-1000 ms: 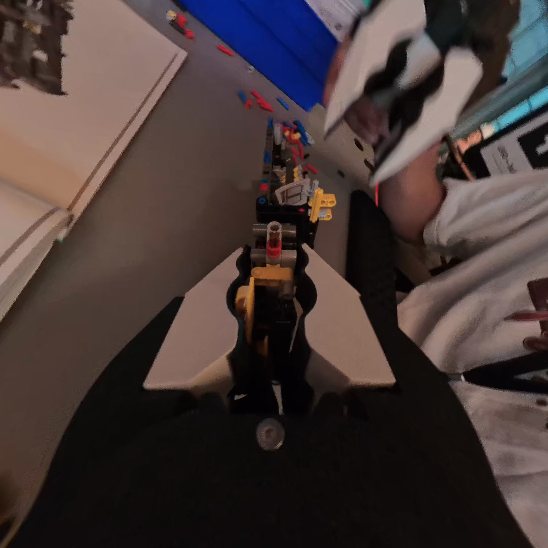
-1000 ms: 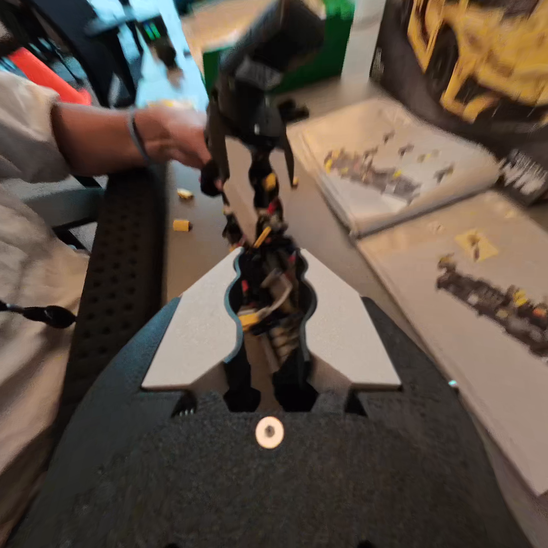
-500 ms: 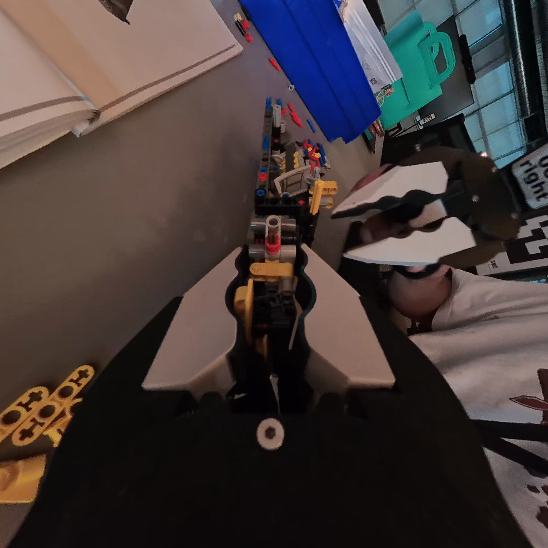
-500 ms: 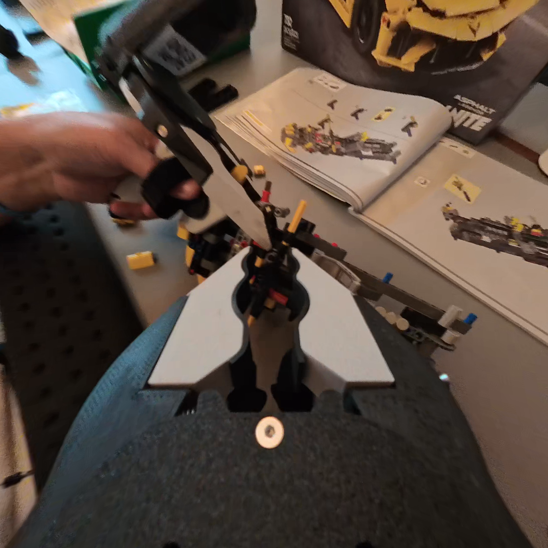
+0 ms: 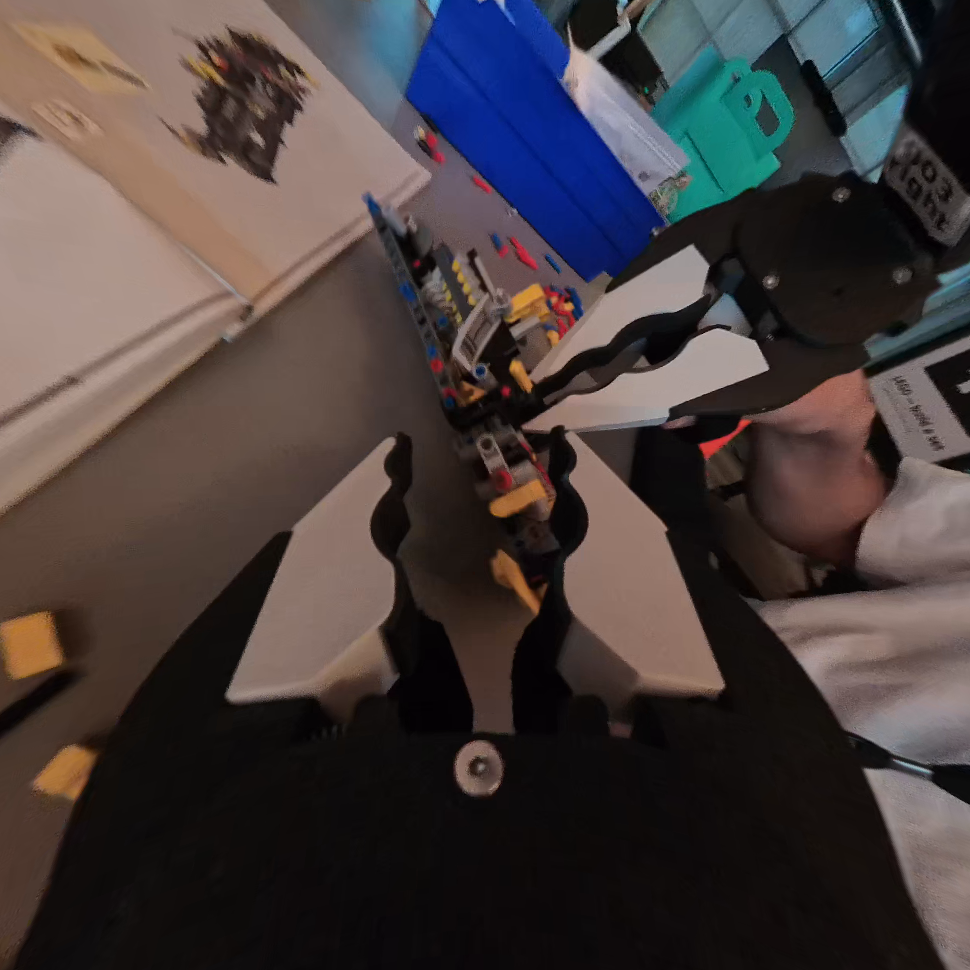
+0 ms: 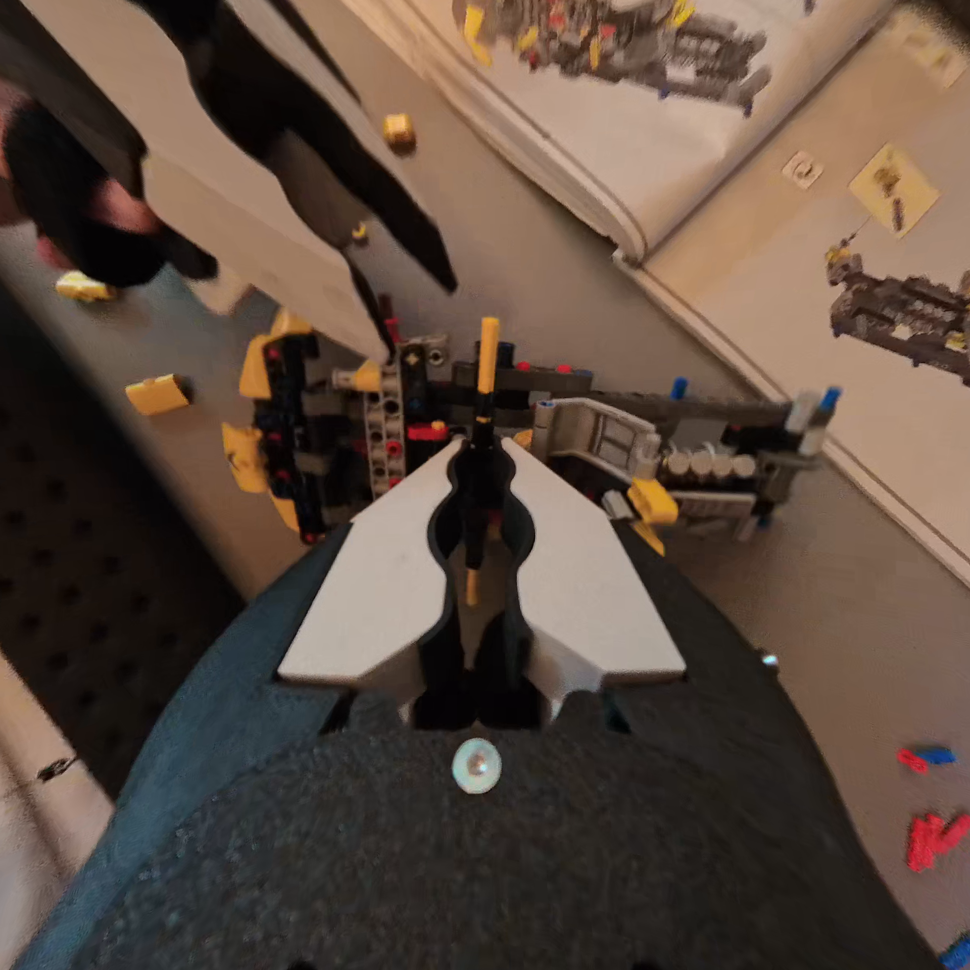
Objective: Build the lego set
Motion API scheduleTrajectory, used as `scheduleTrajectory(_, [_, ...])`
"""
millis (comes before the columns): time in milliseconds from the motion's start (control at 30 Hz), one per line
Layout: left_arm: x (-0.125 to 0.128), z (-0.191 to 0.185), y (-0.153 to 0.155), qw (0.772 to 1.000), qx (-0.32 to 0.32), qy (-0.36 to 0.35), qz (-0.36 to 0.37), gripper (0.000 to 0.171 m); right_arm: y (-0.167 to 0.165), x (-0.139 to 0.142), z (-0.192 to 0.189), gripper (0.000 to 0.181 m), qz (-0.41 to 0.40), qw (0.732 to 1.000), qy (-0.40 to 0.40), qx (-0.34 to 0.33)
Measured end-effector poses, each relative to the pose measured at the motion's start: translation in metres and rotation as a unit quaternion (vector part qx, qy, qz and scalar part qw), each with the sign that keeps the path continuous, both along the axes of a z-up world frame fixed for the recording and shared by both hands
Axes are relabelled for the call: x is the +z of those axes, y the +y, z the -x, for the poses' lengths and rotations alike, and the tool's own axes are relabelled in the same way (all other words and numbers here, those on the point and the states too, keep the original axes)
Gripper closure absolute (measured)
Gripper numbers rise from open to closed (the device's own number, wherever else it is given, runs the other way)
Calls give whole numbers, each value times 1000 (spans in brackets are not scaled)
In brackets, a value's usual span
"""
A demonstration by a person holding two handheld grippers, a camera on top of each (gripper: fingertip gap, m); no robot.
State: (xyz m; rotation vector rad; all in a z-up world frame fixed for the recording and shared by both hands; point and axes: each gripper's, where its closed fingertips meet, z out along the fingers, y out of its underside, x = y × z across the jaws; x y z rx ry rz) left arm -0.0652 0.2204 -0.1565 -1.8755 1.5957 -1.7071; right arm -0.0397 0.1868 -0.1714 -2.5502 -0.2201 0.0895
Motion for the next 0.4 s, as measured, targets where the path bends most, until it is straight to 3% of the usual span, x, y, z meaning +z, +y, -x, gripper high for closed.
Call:
scheduleTrajectory(200, [17, -1, 39, 996, 66, -62, -26, 124, 2, -11, -4, 175, 83, 996, -10, -5])
scheduleTrajectory(400, [22, -1, 58, 981, 103, -100, -133, 134, 9, -26, 3, 175, 145, 989, -2, -16])
